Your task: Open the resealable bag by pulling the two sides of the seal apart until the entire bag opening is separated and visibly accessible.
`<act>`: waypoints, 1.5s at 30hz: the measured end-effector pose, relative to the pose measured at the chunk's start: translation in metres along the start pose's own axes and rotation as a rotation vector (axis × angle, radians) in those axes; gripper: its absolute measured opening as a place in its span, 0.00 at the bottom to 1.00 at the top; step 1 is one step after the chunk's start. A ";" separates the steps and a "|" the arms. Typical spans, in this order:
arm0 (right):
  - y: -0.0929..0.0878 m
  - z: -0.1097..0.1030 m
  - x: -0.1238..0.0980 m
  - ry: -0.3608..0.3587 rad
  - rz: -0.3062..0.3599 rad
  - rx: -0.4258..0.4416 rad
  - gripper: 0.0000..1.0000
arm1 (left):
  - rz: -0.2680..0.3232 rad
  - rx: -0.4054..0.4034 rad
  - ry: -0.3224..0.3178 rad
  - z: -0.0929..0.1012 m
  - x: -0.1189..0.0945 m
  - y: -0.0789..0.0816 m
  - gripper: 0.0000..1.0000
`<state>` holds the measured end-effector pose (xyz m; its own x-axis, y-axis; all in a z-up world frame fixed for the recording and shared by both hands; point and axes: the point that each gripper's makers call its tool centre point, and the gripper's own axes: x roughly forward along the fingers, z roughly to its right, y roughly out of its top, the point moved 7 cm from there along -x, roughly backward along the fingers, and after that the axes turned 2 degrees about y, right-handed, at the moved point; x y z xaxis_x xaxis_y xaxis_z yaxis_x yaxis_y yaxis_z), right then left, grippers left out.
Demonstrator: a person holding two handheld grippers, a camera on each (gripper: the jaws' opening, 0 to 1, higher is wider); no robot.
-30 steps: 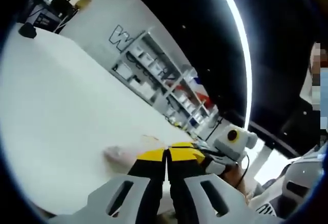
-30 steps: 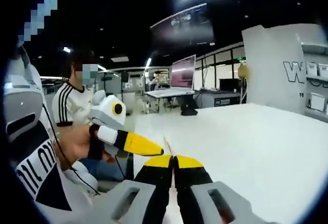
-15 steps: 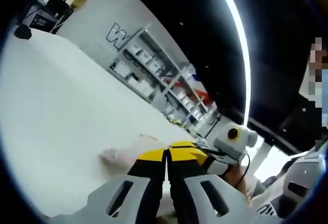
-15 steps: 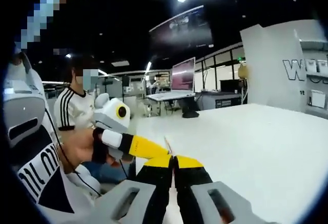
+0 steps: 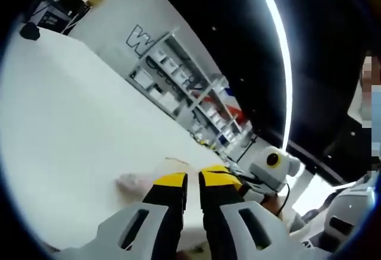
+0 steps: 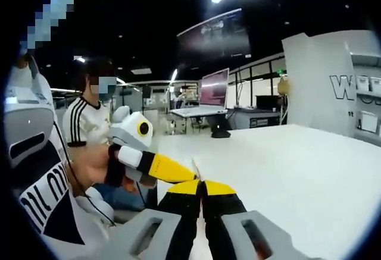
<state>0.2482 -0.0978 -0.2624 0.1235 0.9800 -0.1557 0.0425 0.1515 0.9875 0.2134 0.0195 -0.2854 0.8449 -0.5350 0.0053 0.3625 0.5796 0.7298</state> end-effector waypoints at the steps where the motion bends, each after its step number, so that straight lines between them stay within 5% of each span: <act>1: 0.000 0.000 0.000 -0.002 -0.002 -0.005 0.00 | -0.001 -0.003 -0.001 0.000 0.000 0.000 0.11; 31: 0.002 -0.004 0.002 0.013 -0.026 -0.042 0.00 | -0.030 0.009 -0.015 0.003 -0.002 -0.002 0.01; 45: 0.018 -0.001 -0.008 -0.029 -0.066 -0.156 0.00 | -0.059 0.079 0.026 -0.003 -0.007 -0.004 0.01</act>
<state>0.2469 -0.1024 -0.2433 0.1545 0.9634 -0.2191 -0.1029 0.2363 0.9662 0.2070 0.0228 -0.2906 0.8333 -0.5499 -0.0564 0.3805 0.4966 0.7801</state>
